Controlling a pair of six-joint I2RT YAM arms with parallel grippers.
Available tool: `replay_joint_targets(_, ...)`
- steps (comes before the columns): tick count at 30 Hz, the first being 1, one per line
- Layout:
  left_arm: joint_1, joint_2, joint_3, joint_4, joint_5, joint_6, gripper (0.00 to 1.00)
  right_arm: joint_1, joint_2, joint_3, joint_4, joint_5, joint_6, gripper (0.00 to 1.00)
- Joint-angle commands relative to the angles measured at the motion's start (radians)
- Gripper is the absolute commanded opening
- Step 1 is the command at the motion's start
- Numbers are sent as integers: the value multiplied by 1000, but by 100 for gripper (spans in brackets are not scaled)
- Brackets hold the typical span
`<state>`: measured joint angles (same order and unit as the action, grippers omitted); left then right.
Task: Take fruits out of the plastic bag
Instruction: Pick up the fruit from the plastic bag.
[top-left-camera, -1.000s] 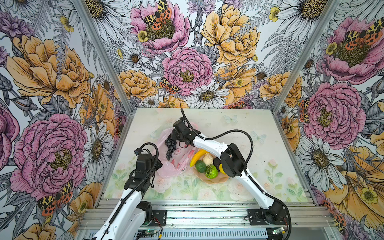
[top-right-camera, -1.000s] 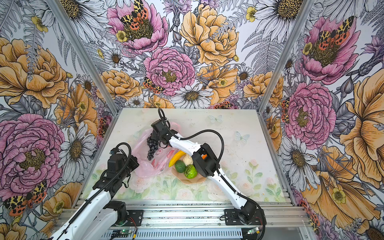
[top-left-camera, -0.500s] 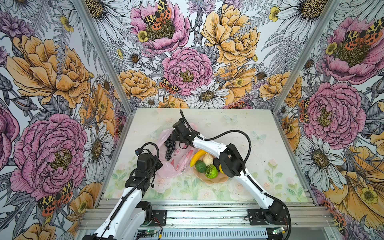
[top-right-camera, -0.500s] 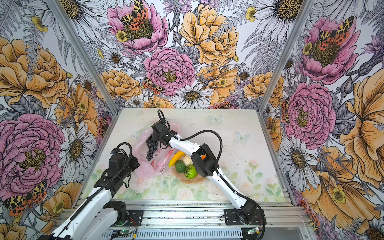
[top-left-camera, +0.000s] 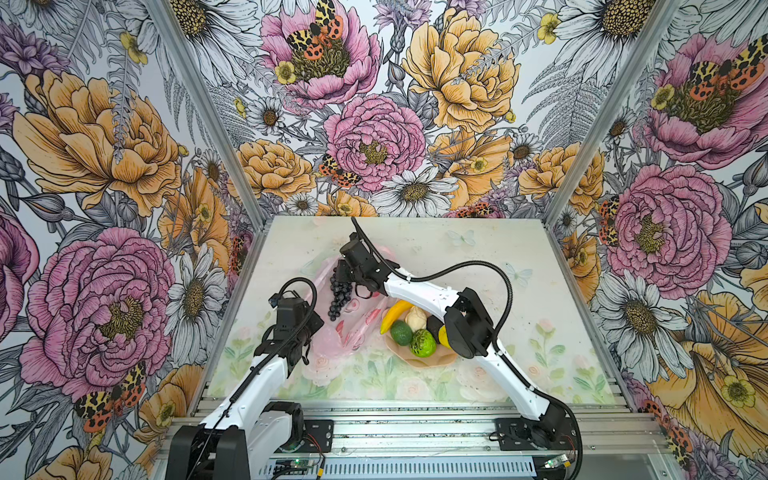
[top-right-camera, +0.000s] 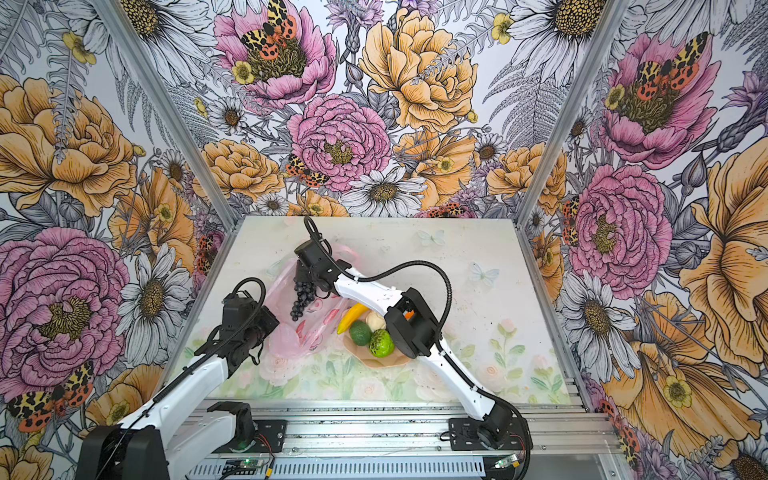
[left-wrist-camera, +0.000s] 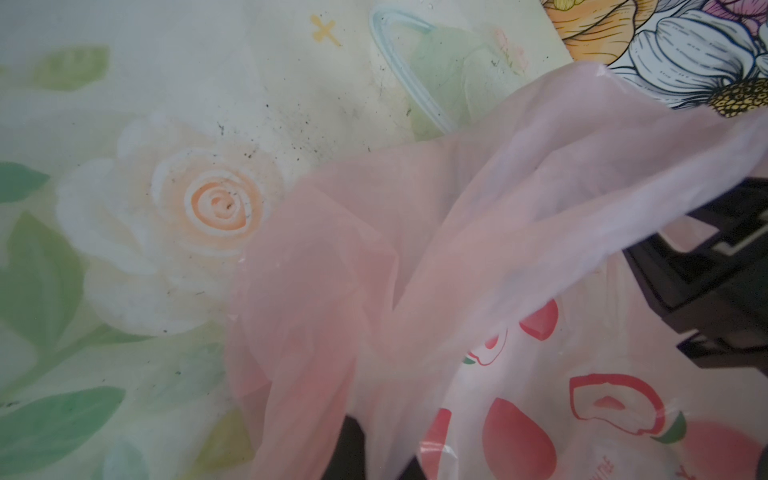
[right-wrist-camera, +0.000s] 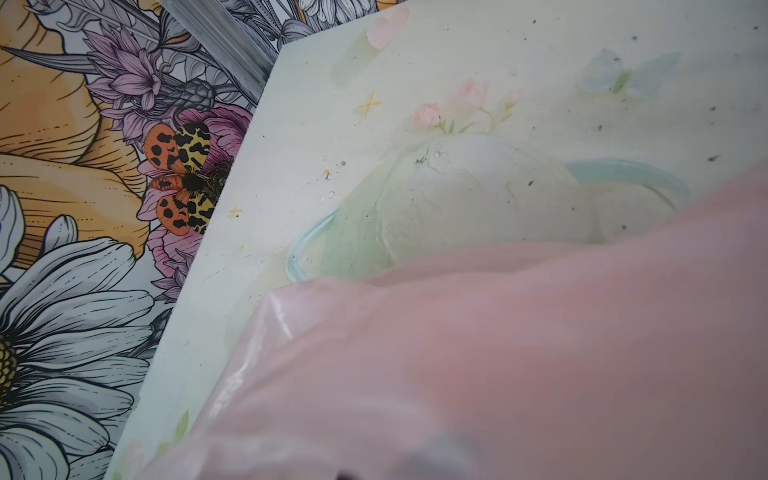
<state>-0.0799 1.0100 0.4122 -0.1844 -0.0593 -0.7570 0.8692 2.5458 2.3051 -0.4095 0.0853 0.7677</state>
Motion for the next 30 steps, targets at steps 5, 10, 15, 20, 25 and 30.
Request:
replay_joint_targets(5,5,89,97,98,10,-66,0,22,-92,-40,9,6,-40,0)
replay_joint_targets(10,9,152,166,97,-16,-73,0,37,-140,-75,10,0,-60,0)
replay_joint_targets(15,41,223,220,97,-38,-61,0,45,-218,-137,11,6,-80,0)
replay_joint_targets(20,53,292,271,92,-80,-34,0,45,-299,-201,12,13,-106,0)
replay_joint_targets(25,57,345,320,89,-110,-28,0,46,-387,-252,13,11,-132,0)
replay_joint_targets(30,62,387,360,88,-125,-25,0,40,-462,-293,12,16,-153,0)
